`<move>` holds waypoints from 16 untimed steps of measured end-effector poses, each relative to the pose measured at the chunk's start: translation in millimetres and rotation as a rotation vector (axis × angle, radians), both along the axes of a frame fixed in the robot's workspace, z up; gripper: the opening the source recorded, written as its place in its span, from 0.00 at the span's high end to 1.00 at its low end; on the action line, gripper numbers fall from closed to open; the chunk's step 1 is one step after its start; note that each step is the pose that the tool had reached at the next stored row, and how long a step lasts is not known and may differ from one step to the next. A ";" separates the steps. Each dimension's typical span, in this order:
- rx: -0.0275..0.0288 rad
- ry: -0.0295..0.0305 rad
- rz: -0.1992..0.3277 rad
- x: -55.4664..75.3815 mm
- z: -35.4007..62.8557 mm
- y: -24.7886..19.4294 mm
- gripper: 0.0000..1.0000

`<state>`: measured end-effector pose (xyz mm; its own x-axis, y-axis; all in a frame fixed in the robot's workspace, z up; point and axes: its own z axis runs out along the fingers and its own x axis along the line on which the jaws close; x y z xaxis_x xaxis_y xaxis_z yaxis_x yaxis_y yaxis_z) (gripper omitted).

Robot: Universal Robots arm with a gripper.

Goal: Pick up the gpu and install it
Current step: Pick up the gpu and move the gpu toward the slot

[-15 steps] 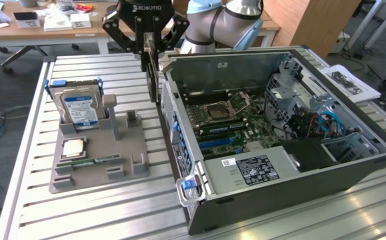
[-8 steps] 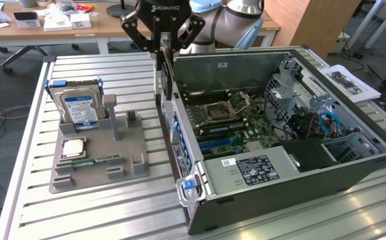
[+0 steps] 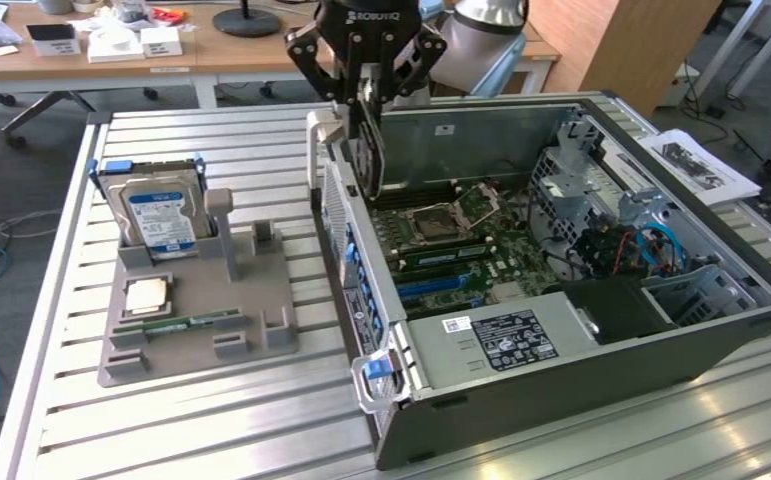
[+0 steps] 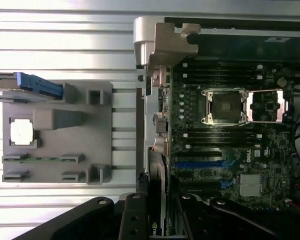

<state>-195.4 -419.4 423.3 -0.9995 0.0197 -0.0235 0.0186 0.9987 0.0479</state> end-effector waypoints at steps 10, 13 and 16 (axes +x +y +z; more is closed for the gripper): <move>0.0000 0.0002 0.000 45.6 0.0 0.0 0.73; -0.0001 0.0002 0.000 59.1 0.0 0.0 0.73; -0.0001 0.0002 0.000 72.9 0.0 0.0 0.73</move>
<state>-122.6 -419.4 423.3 -0.9995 0.0198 -0.0233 0.0186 0.9987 0.0479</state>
